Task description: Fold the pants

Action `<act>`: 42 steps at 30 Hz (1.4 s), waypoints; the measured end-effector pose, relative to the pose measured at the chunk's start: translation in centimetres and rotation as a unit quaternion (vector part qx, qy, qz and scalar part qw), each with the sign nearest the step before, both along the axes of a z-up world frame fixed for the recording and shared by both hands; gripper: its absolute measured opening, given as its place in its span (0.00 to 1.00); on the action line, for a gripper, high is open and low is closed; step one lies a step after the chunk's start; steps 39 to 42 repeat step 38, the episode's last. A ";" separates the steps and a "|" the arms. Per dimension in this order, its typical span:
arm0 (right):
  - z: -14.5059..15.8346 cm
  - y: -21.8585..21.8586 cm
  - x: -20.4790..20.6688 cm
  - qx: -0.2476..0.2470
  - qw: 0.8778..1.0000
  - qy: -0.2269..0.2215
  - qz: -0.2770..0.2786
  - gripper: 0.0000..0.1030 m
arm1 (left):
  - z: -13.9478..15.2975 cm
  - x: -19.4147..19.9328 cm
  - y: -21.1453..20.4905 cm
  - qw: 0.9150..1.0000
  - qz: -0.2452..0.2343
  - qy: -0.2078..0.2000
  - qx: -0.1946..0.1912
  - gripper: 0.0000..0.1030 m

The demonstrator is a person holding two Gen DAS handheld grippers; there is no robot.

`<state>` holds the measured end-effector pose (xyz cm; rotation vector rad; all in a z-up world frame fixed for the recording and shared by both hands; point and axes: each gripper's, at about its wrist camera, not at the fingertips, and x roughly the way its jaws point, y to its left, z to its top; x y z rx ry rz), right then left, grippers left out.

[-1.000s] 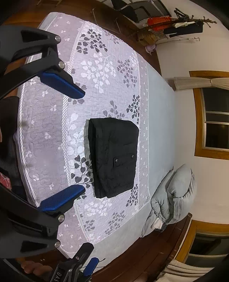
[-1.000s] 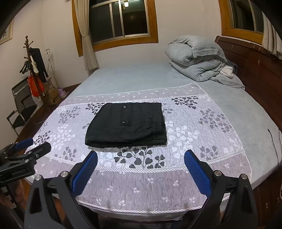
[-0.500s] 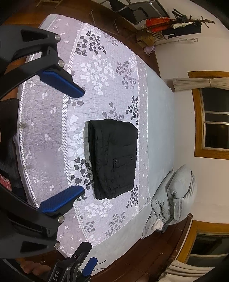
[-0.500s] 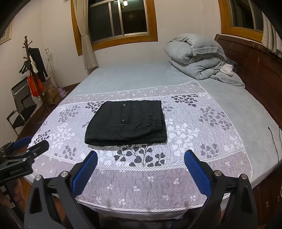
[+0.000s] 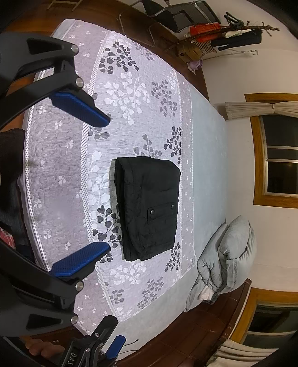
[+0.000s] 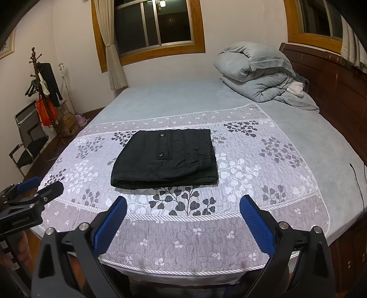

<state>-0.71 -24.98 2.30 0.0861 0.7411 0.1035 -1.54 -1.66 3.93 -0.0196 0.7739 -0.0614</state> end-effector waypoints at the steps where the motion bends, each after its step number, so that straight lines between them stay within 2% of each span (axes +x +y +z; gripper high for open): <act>1: 0.0 0.0 0.0 0.000 1.000 0.000 0.000 0.96 | 0.0 0.0 0.0 1.000 0.000 0.000 0.000 0.97; 42: -0.6 0.0 0.2 0.005 1.000 0.009 -0.002 0.96 | -0.3 1.0 1.0 1.000 0.001 0.012 -0.013 0.97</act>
